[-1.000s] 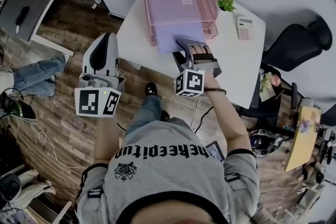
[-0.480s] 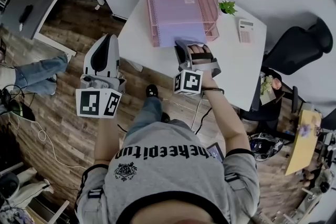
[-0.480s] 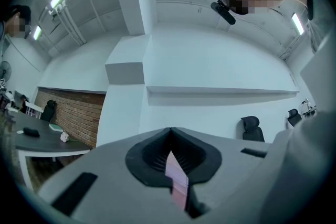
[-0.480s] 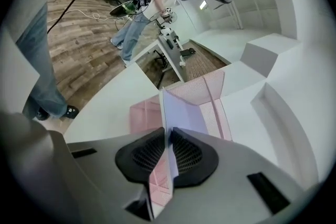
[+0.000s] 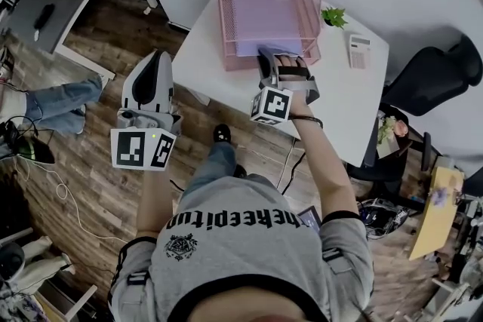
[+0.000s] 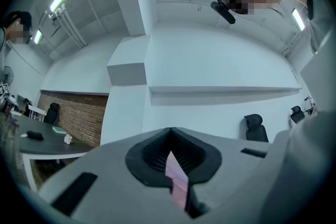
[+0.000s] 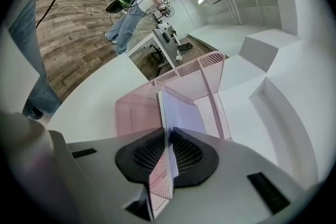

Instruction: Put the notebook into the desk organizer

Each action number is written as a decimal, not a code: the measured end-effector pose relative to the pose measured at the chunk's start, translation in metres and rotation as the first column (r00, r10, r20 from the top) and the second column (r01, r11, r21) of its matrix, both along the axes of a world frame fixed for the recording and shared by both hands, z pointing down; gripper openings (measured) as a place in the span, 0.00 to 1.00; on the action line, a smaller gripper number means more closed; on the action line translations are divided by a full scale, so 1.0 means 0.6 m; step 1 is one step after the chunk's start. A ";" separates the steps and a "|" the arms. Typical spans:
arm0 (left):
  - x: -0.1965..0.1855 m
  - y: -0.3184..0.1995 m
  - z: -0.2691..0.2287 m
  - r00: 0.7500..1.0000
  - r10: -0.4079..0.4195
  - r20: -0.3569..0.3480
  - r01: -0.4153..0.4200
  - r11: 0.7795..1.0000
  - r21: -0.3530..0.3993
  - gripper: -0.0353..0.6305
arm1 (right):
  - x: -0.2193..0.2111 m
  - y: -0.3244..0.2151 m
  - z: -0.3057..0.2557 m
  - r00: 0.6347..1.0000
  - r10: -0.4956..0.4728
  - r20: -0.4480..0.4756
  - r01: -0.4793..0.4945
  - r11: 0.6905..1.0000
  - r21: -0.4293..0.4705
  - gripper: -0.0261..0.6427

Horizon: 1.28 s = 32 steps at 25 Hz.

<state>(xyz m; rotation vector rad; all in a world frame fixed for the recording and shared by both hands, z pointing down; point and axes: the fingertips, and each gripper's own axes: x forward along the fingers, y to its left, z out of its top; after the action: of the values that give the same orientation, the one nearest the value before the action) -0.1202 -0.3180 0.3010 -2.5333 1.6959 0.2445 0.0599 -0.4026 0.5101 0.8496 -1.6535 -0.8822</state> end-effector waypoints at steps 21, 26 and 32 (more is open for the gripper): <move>0.050 0.018 -0.001 0.996 0.087 0.000 -0.087 0.996 0.003 0.06 | 0.006 0.063 -0.007 0.921 0.160 0.356 -0.075 0.967 -0.242 0.15; 0.053 0.034 -0.001 0.996 0.090 0.006 -0.090 0.996 0.004 0.06 | 0.009 0.053 -0.004 0.921 0.187 0.341 -0.120 0.971 -0.208 0.16; 0.035 0.049 -0.004 0.998 0.065 0.011 -0.065 0.998 0.006 0.06 | 0.002 0.014 0.001 0.917 0.239 0.321 -0.175 0.961 -0.217 0.16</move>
<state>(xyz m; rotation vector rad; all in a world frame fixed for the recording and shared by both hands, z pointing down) -0.0989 -0.2883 0.2985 -2.5831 1.6077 0.2404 0.0609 -0.3943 0.5105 1.0719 -1.8689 -0.4397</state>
